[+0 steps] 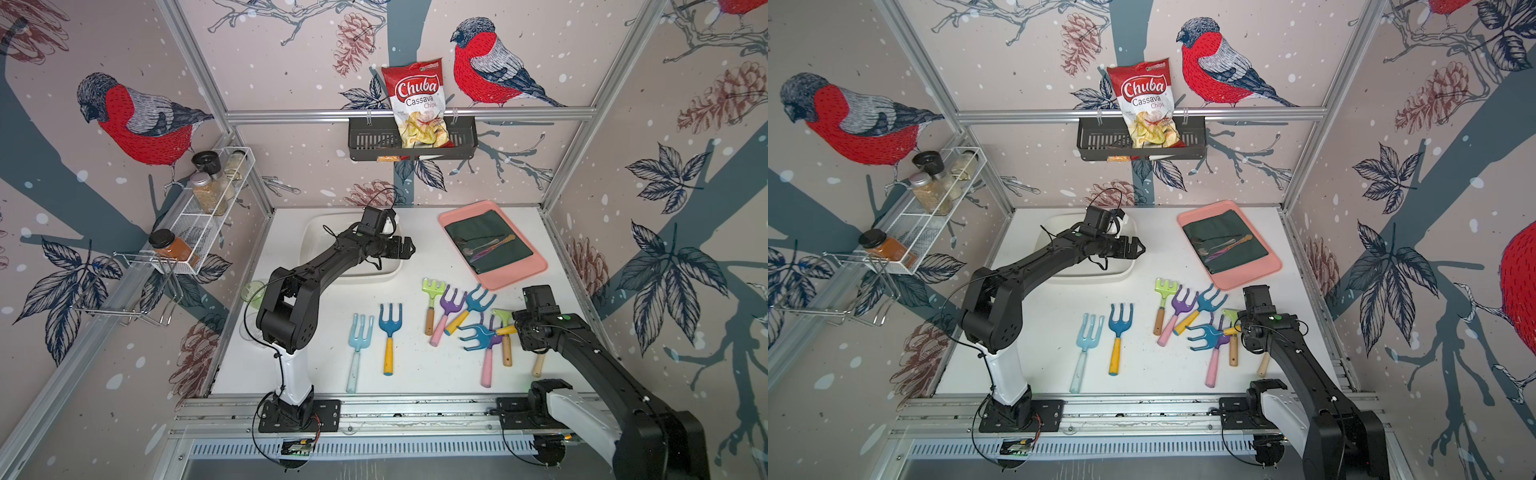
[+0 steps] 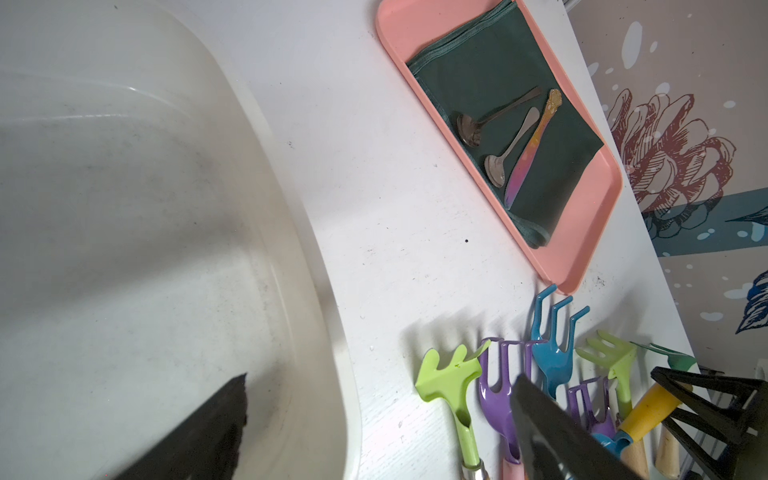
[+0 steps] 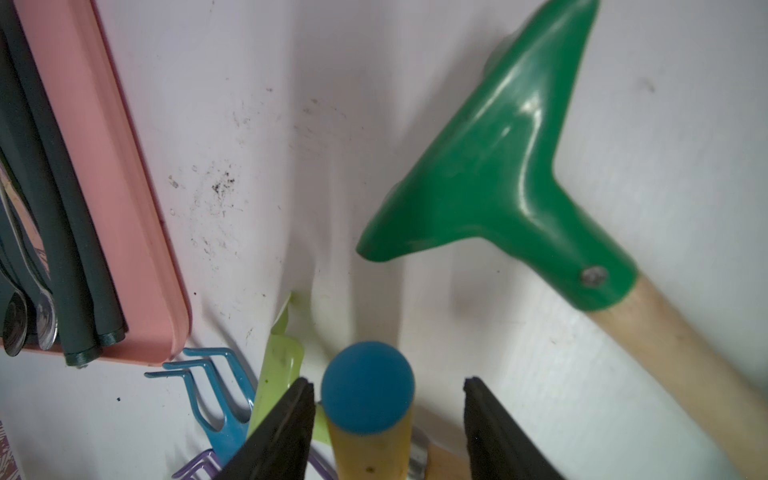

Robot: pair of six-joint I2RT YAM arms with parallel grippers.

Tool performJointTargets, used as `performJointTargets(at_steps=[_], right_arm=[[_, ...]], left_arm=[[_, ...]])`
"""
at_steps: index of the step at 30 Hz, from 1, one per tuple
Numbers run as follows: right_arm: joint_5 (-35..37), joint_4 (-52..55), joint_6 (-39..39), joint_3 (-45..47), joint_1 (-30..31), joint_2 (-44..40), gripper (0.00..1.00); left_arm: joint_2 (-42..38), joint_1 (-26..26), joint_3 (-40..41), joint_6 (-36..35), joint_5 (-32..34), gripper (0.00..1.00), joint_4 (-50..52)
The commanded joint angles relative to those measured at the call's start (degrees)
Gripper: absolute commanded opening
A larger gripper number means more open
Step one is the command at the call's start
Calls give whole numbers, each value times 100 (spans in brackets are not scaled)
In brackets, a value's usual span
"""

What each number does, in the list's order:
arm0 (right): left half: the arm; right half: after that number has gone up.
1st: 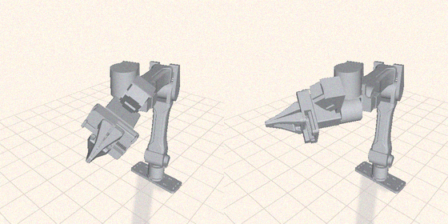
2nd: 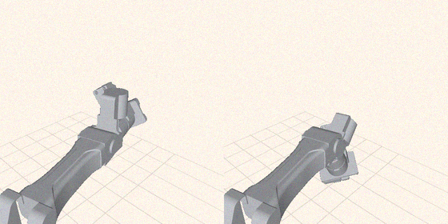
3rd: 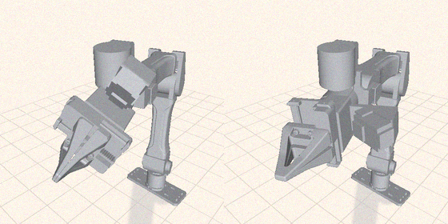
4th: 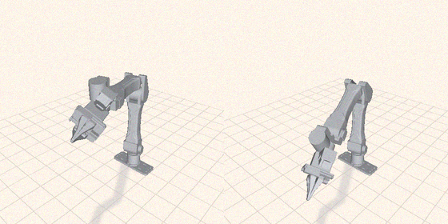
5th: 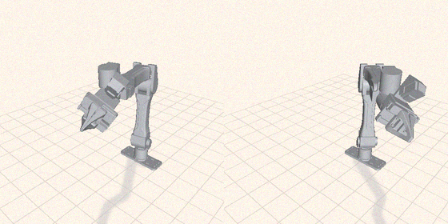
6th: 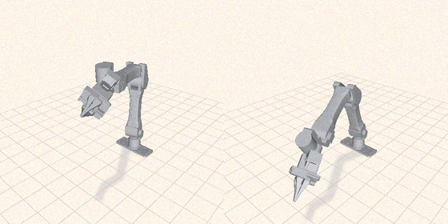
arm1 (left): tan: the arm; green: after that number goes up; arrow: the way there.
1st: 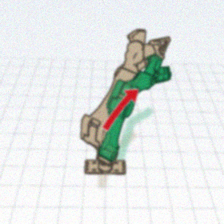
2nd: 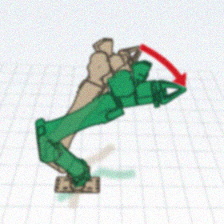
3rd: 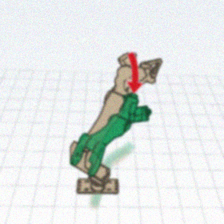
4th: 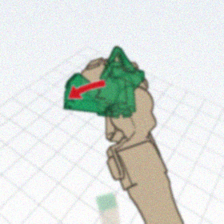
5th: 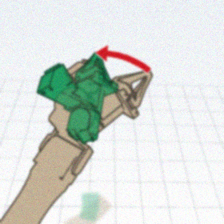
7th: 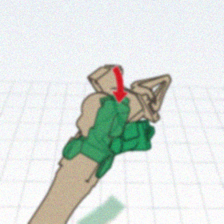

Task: Put the rake into the storage box
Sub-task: Pick up the rake at the center of the board.

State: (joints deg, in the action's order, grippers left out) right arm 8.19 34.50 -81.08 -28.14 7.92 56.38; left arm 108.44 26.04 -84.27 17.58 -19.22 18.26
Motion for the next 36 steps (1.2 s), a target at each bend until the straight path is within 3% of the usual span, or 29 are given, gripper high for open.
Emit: performJointTargets(at_steps=[1, 8, 22, 30, 36], right_arm=[[-23, -283, 128, 28, -23, 98, 55], [-44, -312, 155, 84, -32, 8, 35], [-158, -209, 139, 149, -45, -259, 9], [-173, 282, -243, -150, -25, -809, 9], [-171, 279, -1255, -436, 148, -1054, 9]], left_arm=[[19, -6, -54, -55, 24, 98, 9], [2, -6, -64, -67, 46, 98, 29], [-82, -3, -39, -45, 59, 98, 52], [-375, -2, -63, 112, 15, 98, 15], [-780, 20, -50, 470, -59, 98, -116]])
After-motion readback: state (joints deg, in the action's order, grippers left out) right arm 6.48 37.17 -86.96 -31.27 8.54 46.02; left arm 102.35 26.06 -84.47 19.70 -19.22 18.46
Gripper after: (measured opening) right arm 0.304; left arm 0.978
